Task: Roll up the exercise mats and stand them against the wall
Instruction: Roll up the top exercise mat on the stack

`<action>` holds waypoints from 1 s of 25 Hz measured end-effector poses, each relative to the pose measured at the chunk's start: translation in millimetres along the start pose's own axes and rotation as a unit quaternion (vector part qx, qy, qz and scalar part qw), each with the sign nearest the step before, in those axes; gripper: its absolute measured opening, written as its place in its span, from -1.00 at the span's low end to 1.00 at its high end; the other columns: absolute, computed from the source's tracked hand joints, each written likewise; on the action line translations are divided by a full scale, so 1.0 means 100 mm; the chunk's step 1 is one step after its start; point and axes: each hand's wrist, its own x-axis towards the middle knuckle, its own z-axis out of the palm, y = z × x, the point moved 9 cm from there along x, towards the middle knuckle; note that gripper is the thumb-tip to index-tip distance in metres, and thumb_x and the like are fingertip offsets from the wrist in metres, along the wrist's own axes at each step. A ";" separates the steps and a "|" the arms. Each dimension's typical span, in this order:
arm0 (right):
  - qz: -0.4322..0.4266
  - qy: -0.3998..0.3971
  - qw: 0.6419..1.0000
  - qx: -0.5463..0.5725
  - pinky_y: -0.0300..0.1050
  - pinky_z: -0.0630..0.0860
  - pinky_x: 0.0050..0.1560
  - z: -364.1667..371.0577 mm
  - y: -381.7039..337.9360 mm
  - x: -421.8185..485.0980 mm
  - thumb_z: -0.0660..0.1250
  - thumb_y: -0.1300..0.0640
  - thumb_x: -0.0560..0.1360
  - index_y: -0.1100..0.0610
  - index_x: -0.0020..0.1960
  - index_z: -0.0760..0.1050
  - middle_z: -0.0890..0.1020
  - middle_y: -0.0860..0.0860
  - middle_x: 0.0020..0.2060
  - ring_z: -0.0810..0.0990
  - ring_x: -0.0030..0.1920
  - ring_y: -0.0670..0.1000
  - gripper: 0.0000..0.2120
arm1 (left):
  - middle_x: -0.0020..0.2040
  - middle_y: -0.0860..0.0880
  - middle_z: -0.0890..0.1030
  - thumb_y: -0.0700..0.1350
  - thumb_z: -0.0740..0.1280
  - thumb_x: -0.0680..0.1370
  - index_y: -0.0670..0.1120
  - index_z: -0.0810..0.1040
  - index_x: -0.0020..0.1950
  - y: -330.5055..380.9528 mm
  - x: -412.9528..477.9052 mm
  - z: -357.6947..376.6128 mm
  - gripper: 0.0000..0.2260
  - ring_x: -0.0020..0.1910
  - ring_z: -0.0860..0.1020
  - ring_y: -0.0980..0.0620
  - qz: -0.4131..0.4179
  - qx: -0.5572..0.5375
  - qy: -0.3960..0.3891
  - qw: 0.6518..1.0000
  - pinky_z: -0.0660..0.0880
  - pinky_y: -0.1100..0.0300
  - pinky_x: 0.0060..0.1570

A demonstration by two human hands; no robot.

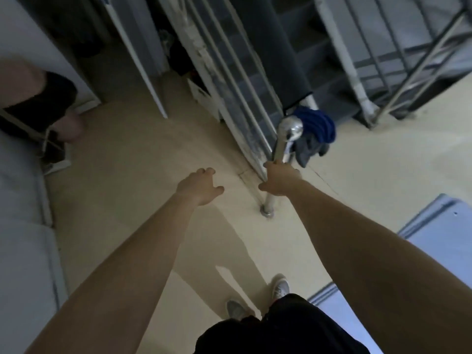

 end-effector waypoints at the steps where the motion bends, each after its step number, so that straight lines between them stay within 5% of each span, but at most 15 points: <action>1: 0.034 0.003 0.999 0.020 0.17 0.44 0.30 0.02 0.42 -0.12 0.40 -0.13 0.55 0.06 0.58 0.26 0.36 0.16 0.49 0.41 0.43 0.26 -0.32 | 0.51 -0.12 0.36 0.21 0.29 0.58 -0.03 0.23 0.58 0.40 0.07 0.12 -0.35 0.43 0.41 -0.17 0.030 0.016 -0.017 0.999 0.41 -0.05 0.34; 8: 0.249 0.032 0.959 0.131 0.16 0.43 0.32 0.28 3.09 -1.17 0.39 -0.15 0.56 0.08 0.57 0.28 0.39 0.14 0.44 0.40 0.43 0.23 -0.32 | 0.46 -0.15 0.43 0.18 0.32 0.55 -0.04 0.33 0.50 3.28 0.13 0.94 -0.42 0.38 0.45 -0.21 0.246 0.128 -0.097 0.956 0.43 -0.07 0.31; 13: 0.392 0.055 0.895 0.206 0.14 0.43 0.28 0.59 4.57 -2.32 0.38 -0.09 0.57 0.10 0.55 0.29 0.39 0.13 0.44 0.39 0.43 0.21 -0.37 | 0.51 -0.08 0.37 0.18 0.30 0.58 -0.02 0.26 0.57 5.13 -0.25 1.54 -0.39 0.43 0.42 -0.13 0.377 0.197 -0.130 0.896 0.40 -0.04 0.34; 20: 0.543 0.092 0.790 0.271 0.20 0.42 0.34 1.11 5.48 -3.82 0.38 -0.14 0.58 0.11 0.57 0.27 0.35 0.17 0.49 0.37 0.45 0.25 -0.33 | 0.52 -0.12 0.36 0.15 0.28 0.61 -0.06 0.23 0.58 6.73 -1.08 2.54 -0.39 0.44 0.41 -0.14 0.540 0.303 -0.177 0.765 0.40 -0.06 0.35; 25: 0.616 0.089 0.724 0.297 0.21 0.44 0.33 1.58 5.63 -4.73 0.38 -0.13 0.57 0.10 0.57 0.28 0.35 0.16 0.49 0.37 0.45 0.25 -0.34 | 0.54 -0.11 0.34 0.15 0.26 0.63 -0.05 0.21 0.59 7.16 -1.81 3.26 -0.40 0.41 0.44 -0.14 0.601 0.335 -0.218 0.692 0.45 -0.06 0.29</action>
